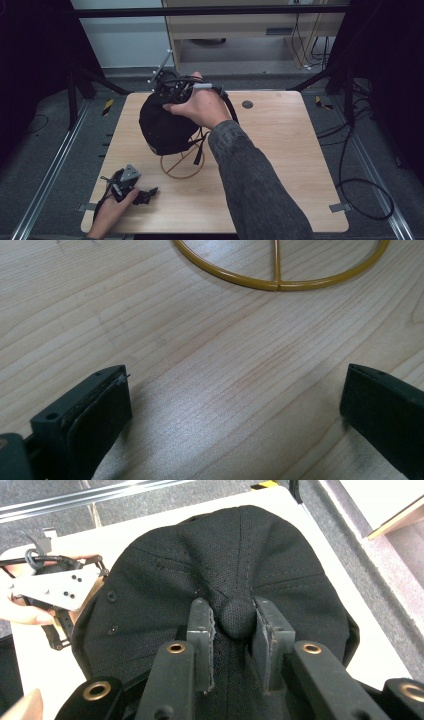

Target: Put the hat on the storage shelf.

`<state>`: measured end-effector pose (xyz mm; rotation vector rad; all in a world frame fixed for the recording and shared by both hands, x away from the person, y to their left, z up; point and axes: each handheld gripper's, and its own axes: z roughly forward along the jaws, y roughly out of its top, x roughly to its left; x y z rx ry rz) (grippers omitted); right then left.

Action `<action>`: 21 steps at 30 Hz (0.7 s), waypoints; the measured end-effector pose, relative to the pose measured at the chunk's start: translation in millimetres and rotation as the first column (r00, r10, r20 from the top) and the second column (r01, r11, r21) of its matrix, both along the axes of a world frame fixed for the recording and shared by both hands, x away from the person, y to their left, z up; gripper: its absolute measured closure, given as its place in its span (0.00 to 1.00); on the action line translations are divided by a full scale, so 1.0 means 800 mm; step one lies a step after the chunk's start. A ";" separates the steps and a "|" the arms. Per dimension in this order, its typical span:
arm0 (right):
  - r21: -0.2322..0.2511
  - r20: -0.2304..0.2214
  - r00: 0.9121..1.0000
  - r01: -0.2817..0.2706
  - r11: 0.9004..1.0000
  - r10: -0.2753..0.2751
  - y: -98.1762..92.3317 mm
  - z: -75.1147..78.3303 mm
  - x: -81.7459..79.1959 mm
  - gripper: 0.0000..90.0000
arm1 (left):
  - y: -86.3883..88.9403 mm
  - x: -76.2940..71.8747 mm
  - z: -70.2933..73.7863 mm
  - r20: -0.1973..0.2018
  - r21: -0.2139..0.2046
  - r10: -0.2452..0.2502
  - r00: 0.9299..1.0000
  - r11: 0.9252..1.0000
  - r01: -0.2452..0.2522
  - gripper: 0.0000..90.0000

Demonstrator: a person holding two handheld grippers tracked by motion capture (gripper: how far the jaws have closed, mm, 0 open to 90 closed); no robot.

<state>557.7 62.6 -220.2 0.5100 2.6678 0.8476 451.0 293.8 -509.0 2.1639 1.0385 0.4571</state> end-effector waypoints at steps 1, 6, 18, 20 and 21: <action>0.004 0.000 1.000 -0.002 1.000 0.002 0.000 -0.001 0.001 0.80 | 0.000 0.000 0.000 0.000 0.000 0.000 1.000 1.000 0.000 0.00; -0.001 -0.008 1.000 0.003 1.000 -0.003 0.003 -0.006 0.002 0.80 | 0.000 0.000 0.000 0.000 0.000 0.000 1.000 1.000 0.000 0.00; -0.002 -0.009 1.000 0.001 1.000 -0.001 0.006 -0.009 0.003 0.77 | 0.000 0.000 0.000 0.000 0.000 0.000 1.000 1.000 0.000 0.00; 0.001 -0.008 1.000 0.005 1.000 -0.005 0.005 -0.010 0.002 0.75 | 0.000 0.000 0.000 -0.001 0.000 0.000 1.000 1.000 0.000 0.00; 0.003 -0.006 1.000 0.005 1.000 -0.005 0.004 -0.009 0.002 0.74 | 0.000 0.000 0.000 -0.001 0.002 -0.001 1.000 1.000 0.001 0.00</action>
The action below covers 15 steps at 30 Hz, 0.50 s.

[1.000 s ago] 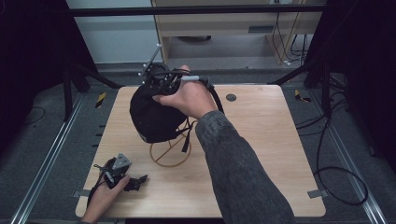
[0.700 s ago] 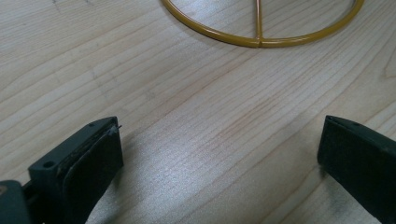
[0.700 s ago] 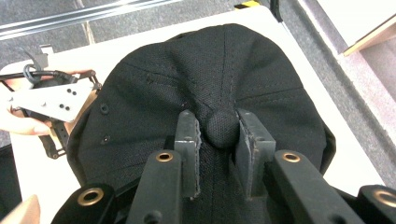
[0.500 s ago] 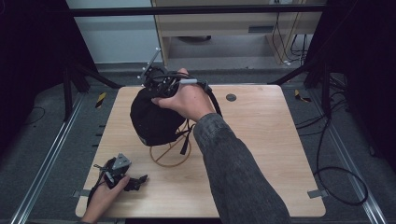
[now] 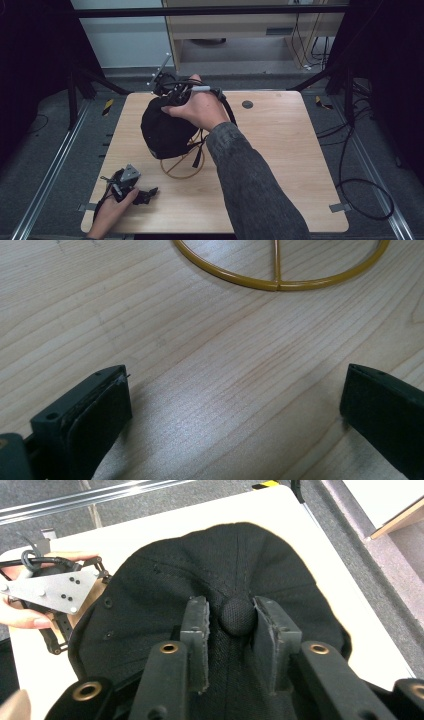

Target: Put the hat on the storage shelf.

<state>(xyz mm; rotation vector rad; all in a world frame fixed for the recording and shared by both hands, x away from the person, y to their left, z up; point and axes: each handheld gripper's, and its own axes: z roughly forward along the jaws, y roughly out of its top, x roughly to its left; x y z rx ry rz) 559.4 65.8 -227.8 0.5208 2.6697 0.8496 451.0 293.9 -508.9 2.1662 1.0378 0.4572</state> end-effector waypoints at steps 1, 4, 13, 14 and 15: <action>0.000 0.000 1.000 0.000 1.000 0.000 0.000 0.000 0.000 0.74 | 0.000 0.000 0.000 0.000 0.000 0.000 1.000 1.000 0.000 0.00; 0.035 -0.002 1.000 0.010 0.999 -0.010 -0.005 0.004 -0.001 0.71 | 0.000 0.000 0.000 0.002 0.003 -0.001 1.000 1.000 0.001 0.00; 0.084 0.000 1.000 0.017 0.996 -0.017 -0.023 0.011 -0.006 0.72 | 0.000 0.000 0.000 0.003 -0.002 0.002 1.000 1.000 -0.002 0.00; 0.084 0.000 1.000 0.017 0.996 -0.017 -0.023 0.011 -0.006 0.72 | 0.000 0.000 0.000 0.003 -0.002 0.002 1.000 1.000 -0.002 0.00; 0.089 0.002 1.000 0.015 0.996 -0.015 -0.026 0.012 -0.007 0.72 | 0.000 0.000 0.000 0.003 -0.002 0.002 1.000 1.000 -0.002 0.00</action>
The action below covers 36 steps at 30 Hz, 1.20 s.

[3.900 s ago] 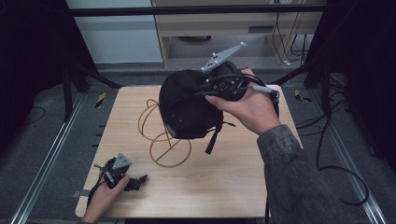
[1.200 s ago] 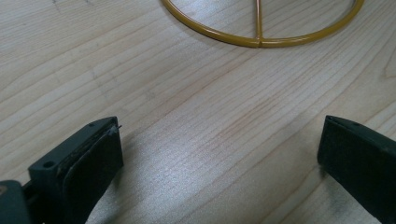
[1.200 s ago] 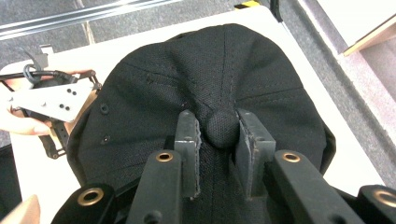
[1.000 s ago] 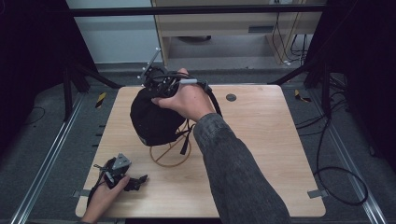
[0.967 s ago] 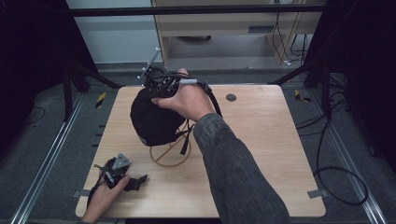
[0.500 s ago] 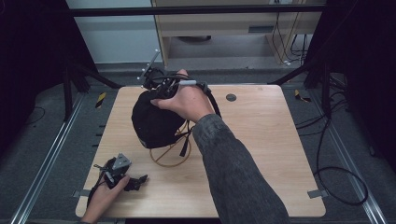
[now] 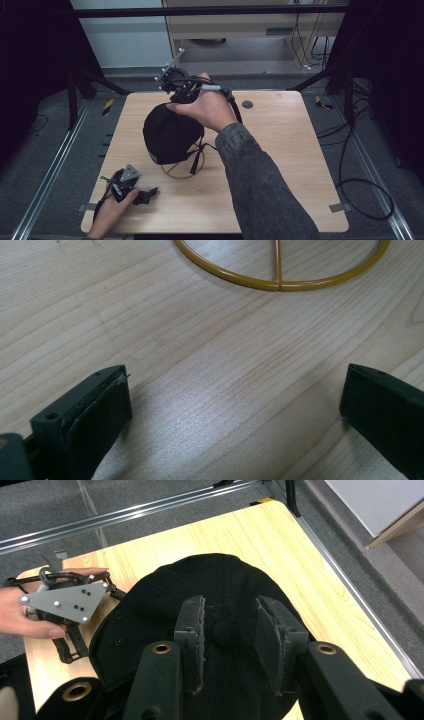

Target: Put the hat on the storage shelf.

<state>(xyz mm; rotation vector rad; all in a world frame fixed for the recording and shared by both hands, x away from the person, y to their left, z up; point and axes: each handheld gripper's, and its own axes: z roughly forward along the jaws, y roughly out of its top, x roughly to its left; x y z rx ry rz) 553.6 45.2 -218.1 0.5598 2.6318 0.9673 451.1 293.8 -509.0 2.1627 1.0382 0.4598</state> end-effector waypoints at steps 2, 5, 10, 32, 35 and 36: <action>0.007 0.003 1.000 0.001 1.000 -0.001 -0.003 0.001 -0.002 0.72 | 0.000 0.000 0.000 0.000 0.000 0.000 1.000 1.000 0.000 0.00; 0.014 0.007 1.000 0.001 1.000 -0.001 -0.006 0.002 -0.004 0.72 | 0.000 0.000 0.000 0.000 0.000 0.000 1.000 1.000 0.000 0.00; 0.032 0.013 1.000 0.010 0.999 -0.010 -0.019 0.001 -0.008 0.72 | 0.000 0.000 0.000 0.000 0.000 0.000 1.000 1.000 0.000 0.00; 0.082 0.029 0.998 0.045 0.996 -0.048 -0.068 -0.004 -0.021 0.73 | 0.000 0.000 0.000 -0.002 0.001 -0.002 1.000 1.000 0.002 0.00; 0.089 0.031 0.998 0.053 0.995 -0.056 -0.076 -0.004 -0.023 0.73 | 0.000 0.000 0.000 -0.001 0.002 -0.002 1.000 1.000 0.002 0.00; 0.096 0.032 0.998 0.057 0.994 -0.060 -0.079 -0.005 -0.024 0.73 | 0.000 0.000 0.000 -0.001 0.002 -0.002 1.000 1.000 0.002 0.00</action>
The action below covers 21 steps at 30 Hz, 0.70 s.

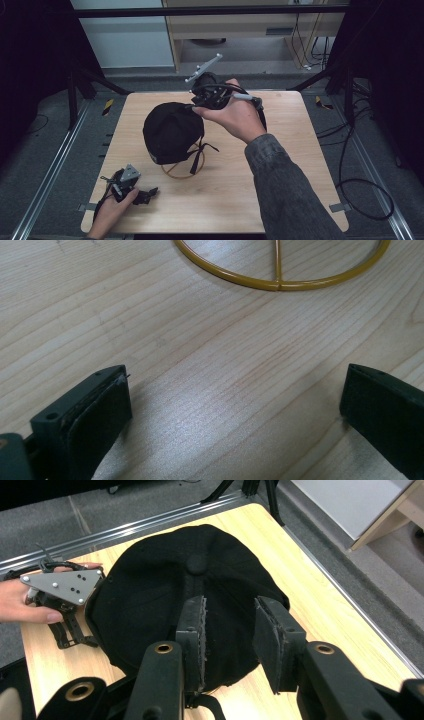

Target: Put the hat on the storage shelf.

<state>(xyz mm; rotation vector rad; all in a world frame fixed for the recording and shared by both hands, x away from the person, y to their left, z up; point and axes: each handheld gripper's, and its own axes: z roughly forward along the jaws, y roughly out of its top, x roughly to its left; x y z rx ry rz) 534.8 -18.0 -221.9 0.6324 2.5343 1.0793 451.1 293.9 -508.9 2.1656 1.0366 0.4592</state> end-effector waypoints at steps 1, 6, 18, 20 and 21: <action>0.003 -0.001 1.000 0.003 1.000 -0.003 -0.003 0.000 -0.001 0.73 | 0.000 0.000 0.000 0.000 0.000 0.000 1.000 1.000 0.000 0.00; 0.005 0.004 1.000 0.019 1.000 -0.019 -0.017 -0.002 -0.005 0.72 | 0.000 0.000 0.000 0.000 0.000 0.000 1.000 1.000 0.000 0.00; 0.020 0.017 0.997 0.070 0.997 -0.070 -0.043 -0.008 -0.013 0.58 | 0.000 0.000 0.000 -0.001 -0.002 0.000 1.000 1.000 0.000 0.00; 0.020 0.024 0.997 0.078 0.997 -0.078 -0.045 -0.009 -0.015 0.53 | 0.000 0.000 0.000 -0.001 -0.002 0.000 1.000 1.000 0.000 0.00; 0.020 0.030 0.996 0.081 0.997 -0.082 -0.046 -0.009 -0.016 0.51 | 0.000 0.000 0.000 -0.001 -0.001 0.000 1.000 1.000 0.000 0.00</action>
